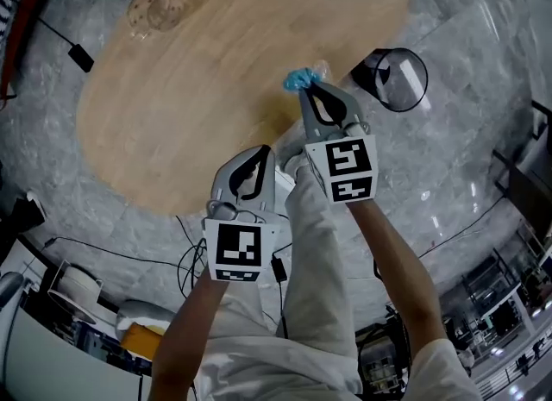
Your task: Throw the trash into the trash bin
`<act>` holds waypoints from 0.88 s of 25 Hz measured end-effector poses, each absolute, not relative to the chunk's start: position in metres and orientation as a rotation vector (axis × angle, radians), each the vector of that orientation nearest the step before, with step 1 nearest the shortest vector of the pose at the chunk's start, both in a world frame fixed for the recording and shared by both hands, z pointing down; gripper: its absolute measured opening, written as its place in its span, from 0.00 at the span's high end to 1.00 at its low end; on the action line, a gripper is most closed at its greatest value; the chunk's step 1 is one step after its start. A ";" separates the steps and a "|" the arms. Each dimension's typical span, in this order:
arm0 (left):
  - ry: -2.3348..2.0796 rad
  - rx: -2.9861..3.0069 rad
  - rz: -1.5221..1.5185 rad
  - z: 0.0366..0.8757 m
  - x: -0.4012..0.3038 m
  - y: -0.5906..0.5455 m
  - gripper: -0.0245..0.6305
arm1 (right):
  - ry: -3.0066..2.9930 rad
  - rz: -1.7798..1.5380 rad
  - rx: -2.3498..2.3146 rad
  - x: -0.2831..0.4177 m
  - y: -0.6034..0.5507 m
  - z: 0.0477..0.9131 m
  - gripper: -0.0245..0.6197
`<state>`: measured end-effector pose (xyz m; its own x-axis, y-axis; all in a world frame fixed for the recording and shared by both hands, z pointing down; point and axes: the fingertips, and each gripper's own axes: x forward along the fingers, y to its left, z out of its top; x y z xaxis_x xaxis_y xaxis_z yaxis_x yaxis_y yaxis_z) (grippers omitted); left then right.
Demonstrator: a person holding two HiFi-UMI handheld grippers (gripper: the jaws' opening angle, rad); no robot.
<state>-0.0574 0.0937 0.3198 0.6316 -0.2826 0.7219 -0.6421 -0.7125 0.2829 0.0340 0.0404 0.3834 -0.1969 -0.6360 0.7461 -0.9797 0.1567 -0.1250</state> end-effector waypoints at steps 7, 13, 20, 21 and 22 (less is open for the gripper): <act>-0.629 2.363 0.954 0.321 0.002 0.121 0.96 | -1.817 0.890 1.663 0.114 0.077 0.389 0.88; -0.590 2.392 1.027 0.337 0.052 0.131 0.96 | -1.738 0.959 1.772 0.183 0.107 0.409 0.87; -0.542 2.417 1.052 0.343 0.104 0.147 0.96 | -1.670 1.018 1.821 0.235 0.141 0.434 0.88; -0.537 2.417 1.054 0.347 0.113 0.149 0.96 | -1.666 1.021 1.826 0.243 0.145 0.439 0.88; -0.533 2.415 1.058 0.351 0.120 0.152 0.96 | -1.662 1.026 1.830 0.251 0.148 0.444 0.88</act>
<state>0.1204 0.1523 0.3508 0.6317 -0.1660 0.7572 -0.5094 -0.8252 0.2440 0.2507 0.1485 0.4439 -0.0086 -0.6321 0.7748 -0.9760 -0.1632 -0.1439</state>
